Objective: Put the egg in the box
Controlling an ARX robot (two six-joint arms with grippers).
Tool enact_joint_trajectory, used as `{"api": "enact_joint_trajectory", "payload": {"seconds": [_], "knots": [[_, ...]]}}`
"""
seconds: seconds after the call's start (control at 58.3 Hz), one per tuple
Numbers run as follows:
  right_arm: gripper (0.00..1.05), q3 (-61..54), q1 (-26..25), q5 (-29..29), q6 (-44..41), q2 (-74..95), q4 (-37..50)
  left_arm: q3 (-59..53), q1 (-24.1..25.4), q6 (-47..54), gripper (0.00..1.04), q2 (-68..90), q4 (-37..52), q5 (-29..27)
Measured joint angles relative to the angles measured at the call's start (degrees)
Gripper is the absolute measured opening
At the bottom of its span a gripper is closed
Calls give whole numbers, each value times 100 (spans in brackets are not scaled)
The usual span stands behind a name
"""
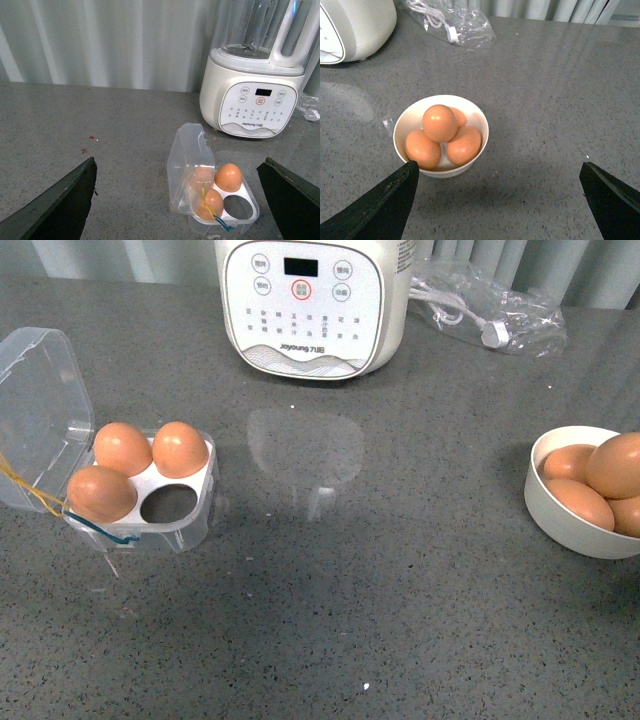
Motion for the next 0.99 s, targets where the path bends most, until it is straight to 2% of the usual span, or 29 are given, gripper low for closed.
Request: {"api": "enact_joint_trajectory", "payload": {"seconds": [0.257,0.566,0.995], "knots": [[97,511,83,-87,48,2221,1207,0,0,0,98,0,0,-2],[97,953,531,-74,177,3536,1663,0,0,0,98,0,0,0],[97,1344,581,52,173,4743,2203,0,0,0,98,0,0,0]]}}
